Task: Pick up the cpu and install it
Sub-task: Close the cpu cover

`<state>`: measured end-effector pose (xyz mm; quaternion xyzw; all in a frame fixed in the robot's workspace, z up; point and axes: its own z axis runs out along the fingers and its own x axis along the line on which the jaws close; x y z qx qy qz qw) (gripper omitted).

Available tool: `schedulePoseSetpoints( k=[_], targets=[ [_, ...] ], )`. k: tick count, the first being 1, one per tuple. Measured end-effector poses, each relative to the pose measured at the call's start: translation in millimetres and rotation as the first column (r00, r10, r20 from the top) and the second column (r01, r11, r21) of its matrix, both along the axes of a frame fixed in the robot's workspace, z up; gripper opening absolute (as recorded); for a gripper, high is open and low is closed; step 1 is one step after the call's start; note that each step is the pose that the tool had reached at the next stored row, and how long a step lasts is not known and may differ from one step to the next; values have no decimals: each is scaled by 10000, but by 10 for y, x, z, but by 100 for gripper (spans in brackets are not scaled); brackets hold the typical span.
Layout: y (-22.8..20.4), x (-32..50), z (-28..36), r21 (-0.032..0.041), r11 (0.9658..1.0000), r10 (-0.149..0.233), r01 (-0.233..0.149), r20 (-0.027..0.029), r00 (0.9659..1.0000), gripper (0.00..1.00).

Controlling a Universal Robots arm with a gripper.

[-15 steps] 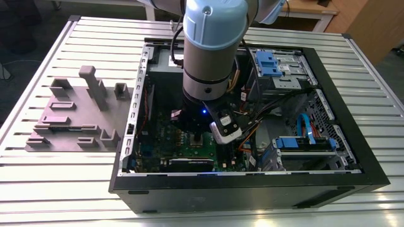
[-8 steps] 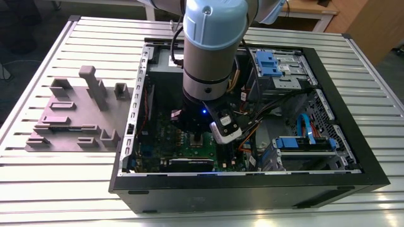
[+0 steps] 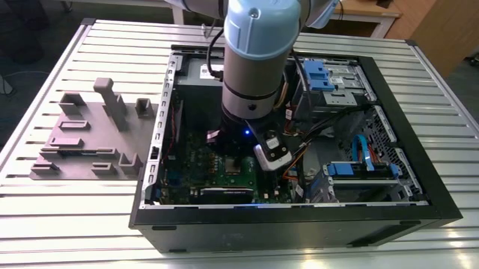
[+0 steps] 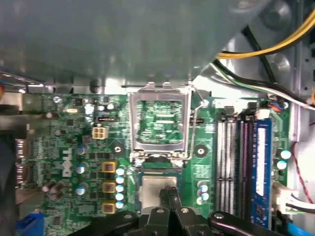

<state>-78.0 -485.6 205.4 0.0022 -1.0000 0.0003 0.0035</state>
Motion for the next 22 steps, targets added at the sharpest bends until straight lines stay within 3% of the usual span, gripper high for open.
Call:
schedulePoseSetpoints(
  k=[3, 10, 14, 18, 22],
  targets=[
    [1, 0, 27, 19, 10000, 36, -36, -1, 10000, 10],
    [0, 0, 197, 38, 9997, 239, -239, 0, 9997, 10],
    [1, 0, 258, 41, 9988, 479, -479, 0, 9989, 10],
    [1, 0, 263, 56, 9957, 927, -927, 2, 9957, 10],
    [0, 0, 266, 75, 9890, 1477, -1477, 2, 9890, 10]
  ],
)
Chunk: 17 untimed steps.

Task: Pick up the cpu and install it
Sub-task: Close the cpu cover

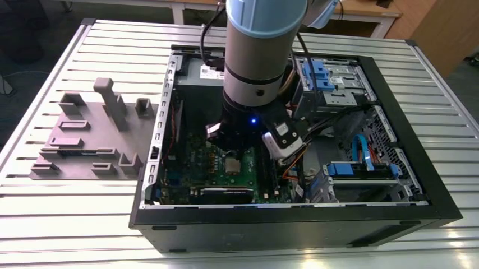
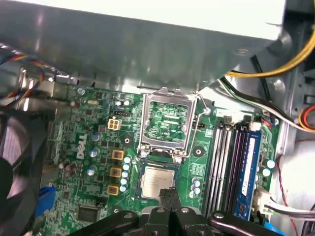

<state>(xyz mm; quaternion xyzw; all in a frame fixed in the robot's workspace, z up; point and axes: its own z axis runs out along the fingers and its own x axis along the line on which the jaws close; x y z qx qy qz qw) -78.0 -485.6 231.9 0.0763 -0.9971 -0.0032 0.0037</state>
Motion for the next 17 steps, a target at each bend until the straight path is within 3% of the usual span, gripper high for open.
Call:
schedulePoseSetpoints(
  k=[5, 9, 14, 17],
  targets=[
    [0, 0, -4, 24, 9964, 850, -850, 2, 9964, 10],
    [0, 0, -12, 25, 9874, 1580, -1580, 1, 9874, 10],
    [0, 0, -20, 25, 9694, 2455, -2455, 2, 9694, 10],
    [0, 0, -23, 25, 9543, 2990, -2990, 1, 9543, 10]
  ],
)
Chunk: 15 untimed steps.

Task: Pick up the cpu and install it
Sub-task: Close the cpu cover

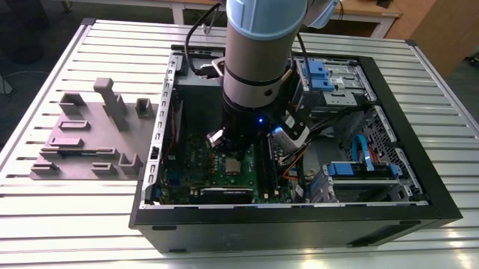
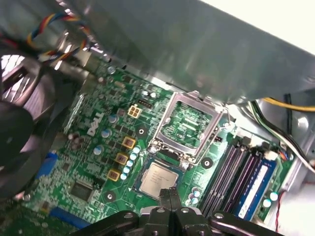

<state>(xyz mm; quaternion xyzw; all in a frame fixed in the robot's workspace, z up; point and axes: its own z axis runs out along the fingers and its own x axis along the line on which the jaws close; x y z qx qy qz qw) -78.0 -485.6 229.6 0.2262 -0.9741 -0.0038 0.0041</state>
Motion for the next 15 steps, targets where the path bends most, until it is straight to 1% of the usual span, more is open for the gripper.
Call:
schedulePoseSetpoints(
  k=[2, 4, 6, 8, 10, 12, 14, 15],
  targets=[
    [0, 0, -2, 0, 9994, 359, -359, 0, 9994, 10],
    [0, 0, -5, 0, 9973, 730, -730, 0, 9973, 10],
    [0, 0, -7, 0, 9941, 1088, -1088, 0, 9941, 10],
    [0, 0, -11, 1, 9895, 1446, -1446, 1, 9895, 10],
    [0, 0, -15, 1, 9837, 1801, -1801, 0, 9837, 10],
    [0, 0, -19, 0, 9762, 2169, -2169, 0, 9762, 10],
    [0, 0, -23, 0, 9678, 2518, -2518, 0, 9678, 10],
    [0, 0, -25, 0, 9631, 2693, -2693, 0, 9631, 10]
  ],
)
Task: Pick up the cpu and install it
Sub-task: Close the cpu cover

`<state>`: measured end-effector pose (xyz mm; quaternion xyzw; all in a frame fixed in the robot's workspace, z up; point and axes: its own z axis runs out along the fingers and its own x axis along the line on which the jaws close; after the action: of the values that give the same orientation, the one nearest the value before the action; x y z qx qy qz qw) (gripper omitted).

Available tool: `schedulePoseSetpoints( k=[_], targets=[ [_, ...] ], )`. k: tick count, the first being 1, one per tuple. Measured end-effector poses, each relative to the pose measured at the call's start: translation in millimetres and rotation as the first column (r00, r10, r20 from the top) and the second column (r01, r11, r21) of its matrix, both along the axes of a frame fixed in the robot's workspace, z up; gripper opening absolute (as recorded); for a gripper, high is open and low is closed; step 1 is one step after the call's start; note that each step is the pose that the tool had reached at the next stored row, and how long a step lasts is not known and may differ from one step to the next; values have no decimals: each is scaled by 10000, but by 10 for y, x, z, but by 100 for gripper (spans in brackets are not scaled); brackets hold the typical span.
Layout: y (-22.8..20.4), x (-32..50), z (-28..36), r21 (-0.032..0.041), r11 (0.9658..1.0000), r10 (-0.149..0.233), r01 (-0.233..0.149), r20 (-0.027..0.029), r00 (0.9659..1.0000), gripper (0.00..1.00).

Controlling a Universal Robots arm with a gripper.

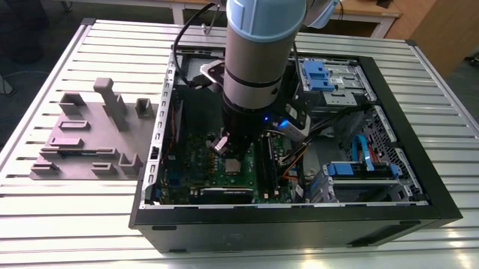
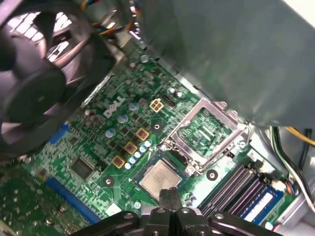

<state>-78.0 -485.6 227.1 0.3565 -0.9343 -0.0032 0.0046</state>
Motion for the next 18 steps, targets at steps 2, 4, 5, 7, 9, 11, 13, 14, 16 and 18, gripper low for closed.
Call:
schedulePoseSetpoints(
  k=[2, 4, 5, 7, 9, 11, 13, 14, 16, 18],
  targets=[
    [0, 0, -3, 0, 9993, 370, -370, 0, 9993, 10],
    [0, 0, -5, 1, 9978, 664, -664, 0, 9978, 10],
    [0, 0, -5, 1, 9977, 675, -675, 1, 9977, 10],
    [0, 0, -5, 0, 9977, 676, -676, 0, 9977, 10],
    [0, -1, -5, 0, 9977, 676, -676, 3, 9977, 10],
    [0, -1, -5, 47, 9970, 775, -775, 26, 9970, 10],
    [0, -2, -5, 125, 9951, 983, -983, 38, 9952, 10],
    [0, -2, -6, 145, 9937, 1108, -1109, 43, 9938, 10],
    [1, 0, -14, 150, 9915, 1290, -1290, 49, 9916, 10],
    [6, 14, -15, 147, 9911, 1321, -1322, 48, 9912, 10]
  ],
)
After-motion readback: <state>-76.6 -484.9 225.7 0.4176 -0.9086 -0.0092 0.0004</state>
